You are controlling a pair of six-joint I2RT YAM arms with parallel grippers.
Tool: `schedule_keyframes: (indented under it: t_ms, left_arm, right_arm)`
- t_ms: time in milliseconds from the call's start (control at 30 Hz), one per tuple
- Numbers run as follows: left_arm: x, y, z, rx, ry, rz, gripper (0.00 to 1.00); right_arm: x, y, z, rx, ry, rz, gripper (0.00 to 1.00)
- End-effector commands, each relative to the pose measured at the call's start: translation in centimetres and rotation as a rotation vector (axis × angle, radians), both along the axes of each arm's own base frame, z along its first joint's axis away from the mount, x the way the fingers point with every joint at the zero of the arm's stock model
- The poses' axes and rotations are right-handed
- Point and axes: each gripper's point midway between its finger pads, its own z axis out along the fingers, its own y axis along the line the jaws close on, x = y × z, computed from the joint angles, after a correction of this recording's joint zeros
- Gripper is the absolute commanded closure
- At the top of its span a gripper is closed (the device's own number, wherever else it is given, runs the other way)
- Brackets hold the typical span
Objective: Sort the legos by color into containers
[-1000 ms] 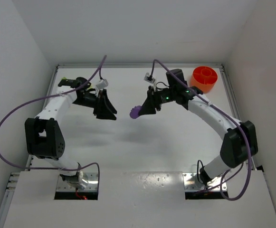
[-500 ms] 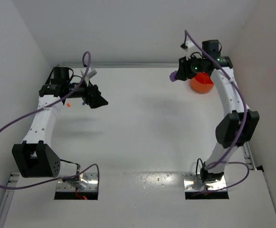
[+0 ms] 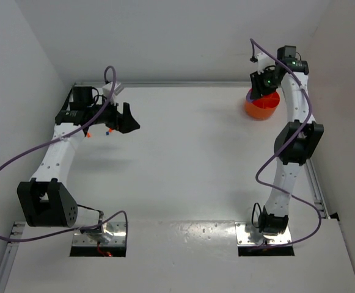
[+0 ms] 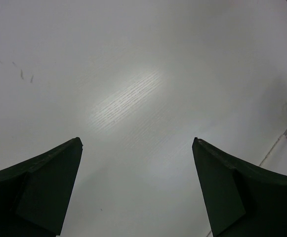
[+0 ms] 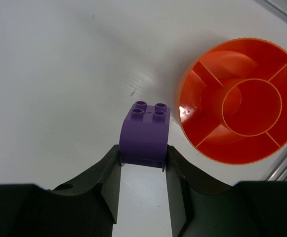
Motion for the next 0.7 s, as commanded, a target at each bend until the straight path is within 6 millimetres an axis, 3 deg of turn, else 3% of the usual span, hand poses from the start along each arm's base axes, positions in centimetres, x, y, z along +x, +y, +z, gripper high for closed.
schedule_keyframes:
  t_ms: [0,67,267,400,667]
  left_arm:
    - [0.5,-0.5,2.2,-0.038,-0.053,0.043,0.0]
    - [0.5,-0.6,2.2,-0.038,-0.06,0.031,0.0]
    - [0.7,-0.3,2.1,-0.021,-0.067,0.043,0.0]
    - [0.6,-0.2,1.7,-0.015,-0.064,0.039,0.0]
    - [0.4,-0.3,2.0,-0.015,-0.079,0.027,0.0]
  right_arm:
    - [1.1,-0.9,1.9,-0.03,-0.079,0.006,0.98]
    - [1.5,-1.7,0.7,-0.04,-0.065,-0.021,0.98]
    - [2.9,-3.3,-0.2,-0.102,-0.086,-0.082,0.98]
    - [3.6,-3.6,-1.7,-0.109,-0.075,-0.087,0.98]
    - [5.1,-3.9,-2.4,-0.113,-0.091,-0.09,0.97]
